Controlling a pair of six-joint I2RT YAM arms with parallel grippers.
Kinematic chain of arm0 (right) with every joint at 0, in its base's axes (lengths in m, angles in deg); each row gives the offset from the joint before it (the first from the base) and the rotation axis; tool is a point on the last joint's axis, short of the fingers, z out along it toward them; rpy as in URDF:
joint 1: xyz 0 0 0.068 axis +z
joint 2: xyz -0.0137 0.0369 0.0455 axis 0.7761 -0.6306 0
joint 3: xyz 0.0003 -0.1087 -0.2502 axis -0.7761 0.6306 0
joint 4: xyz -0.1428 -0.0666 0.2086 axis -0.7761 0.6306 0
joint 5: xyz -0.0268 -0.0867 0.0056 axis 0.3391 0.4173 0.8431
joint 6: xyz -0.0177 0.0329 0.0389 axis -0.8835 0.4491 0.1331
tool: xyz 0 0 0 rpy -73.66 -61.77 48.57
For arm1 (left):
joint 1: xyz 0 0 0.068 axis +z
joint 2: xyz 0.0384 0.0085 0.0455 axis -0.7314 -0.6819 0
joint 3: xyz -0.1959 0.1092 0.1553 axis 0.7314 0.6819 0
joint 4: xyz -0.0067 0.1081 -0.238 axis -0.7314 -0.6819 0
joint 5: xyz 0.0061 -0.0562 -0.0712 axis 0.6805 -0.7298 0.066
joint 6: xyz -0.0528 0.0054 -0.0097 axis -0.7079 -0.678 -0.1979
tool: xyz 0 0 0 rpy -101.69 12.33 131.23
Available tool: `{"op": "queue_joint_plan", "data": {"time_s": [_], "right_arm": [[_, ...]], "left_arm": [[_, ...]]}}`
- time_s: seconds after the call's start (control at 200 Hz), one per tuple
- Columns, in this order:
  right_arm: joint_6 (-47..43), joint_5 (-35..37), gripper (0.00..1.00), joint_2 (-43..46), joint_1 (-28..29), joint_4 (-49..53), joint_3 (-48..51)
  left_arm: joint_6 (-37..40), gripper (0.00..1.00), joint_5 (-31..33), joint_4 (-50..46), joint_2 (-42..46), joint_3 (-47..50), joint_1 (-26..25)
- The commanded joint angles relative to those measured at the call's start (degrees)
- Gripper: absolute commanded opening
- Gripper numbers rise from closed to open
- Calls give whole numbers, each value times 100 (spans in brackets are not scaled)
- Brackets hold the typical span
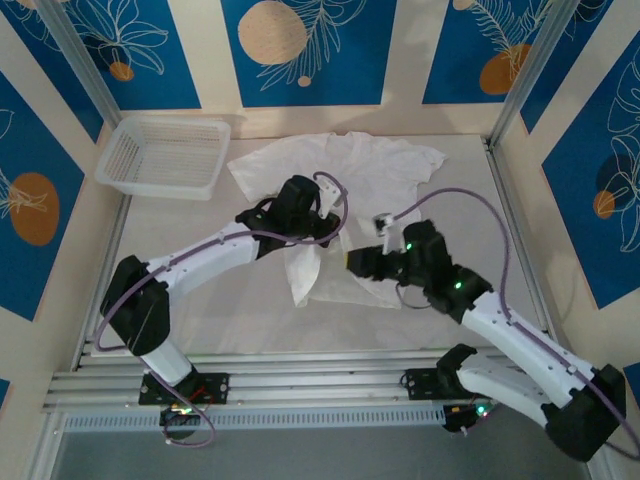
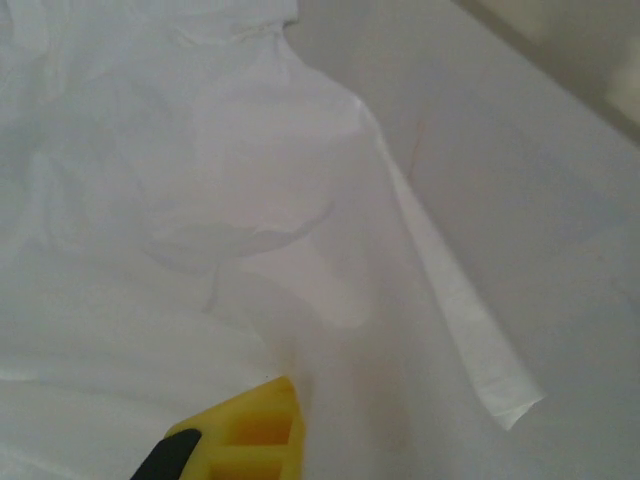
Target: Fold the inside-out t-shirt
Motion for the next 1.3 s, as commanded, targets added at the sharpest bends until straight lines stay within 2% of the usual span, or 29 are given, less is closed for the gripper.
{"op": "queue_joint_plan", "data": {"time_s": [0.0, 0.07, 0.155, 0.305, 0.38, 0.47, 0.5, 0.585, 0.675, 0.765, 0.86, 0.905, 0.95, 0.955, 1.03, 1.08, 1.15, 1.22, 1.295], "right_arm": [[-2353, 1811, 22, -253, 702, -2569, 950], [-3534, 2364, 8, -724, 876, -3730, 1359], [-4746, 2762, 0, -1420, 890, -4317, 1372], [-7162, 3686, 0, -3049, 742, -6407, 1380], [-8168, 4249, 0, -3883, 609, -7029, 1029], [-9657, 4585, 0, -5061, 360, -8684, 723], [-10067, 4628, 0, -5407, 234, -8718, 511], [-10397, 4673, 0, -5819, -50, -8720, 148], [-10231, 4564, 0, -5826, -313, -8422, -71], [-9491, 4690, 0, -5642, -607, -6854, -457], [-8249, 4796, 0, -5197, -840, -5594, -636], [-7288, 4448, 0, -4850, -965, -3950, -848], [-6194, 3682, 0, -4567, -1129, -2381, -1249], [-5991, 3610, 0, -4536, -1165, -1977, -1341], [-4821, 2665, 0, -4443, -1373, -834, -1781], [-4627, 2109, 0, -4372, -1363, -594, -1817], [-4517, 1347, 0, -4207, -1206, -648, -1606], [-4187, 815, 0, -4254, -1192, -312, -1669], [-3760, 874, 0, -4457, -1251, 249, -1973]], "left_arm": [[-418, 0, -201, -317, -97, -432, 63], [-454, 0, -110, -374, -78, -560, 63], [-493, 0, -8, -480, -69, -698, 71], [-522, 0, -72, -691, -76, -969, 75], [-580, 0, -191, -840, -52, -1140, 79], [-801, 0, -509, -874, 10, -1324, 81], [-911, 0, -578, -897, 27, -1420, 80], [-1201, 0, -670, -1073, 55, -1788, 80], [-1350, 0, -753, -1256, 82, -2160, 84], [-1520, 0, -778, -1430, 70, -2484, 62], [-1572, 0, -745, -1555, 47, -2730, 42], [-1586, 0, -729, -1585, 51, -2809, 32], [-1644, 0, -761, -1556, 46, -2872, 17], [-1656, 0, -768, -1549, 46, -2878, 17], [-1777, 0, -894, -1446, 18, -3062, -32], [-1696, 0, -762, -1571, -50, -3305, -57], [-1537, 0, -153, -2086, -200, -3781, -67], [-1366, 0, 160, -2355, -292, -4125, -71], [-1304, 0, 176, -2264, -267, -4193, -71]]}}
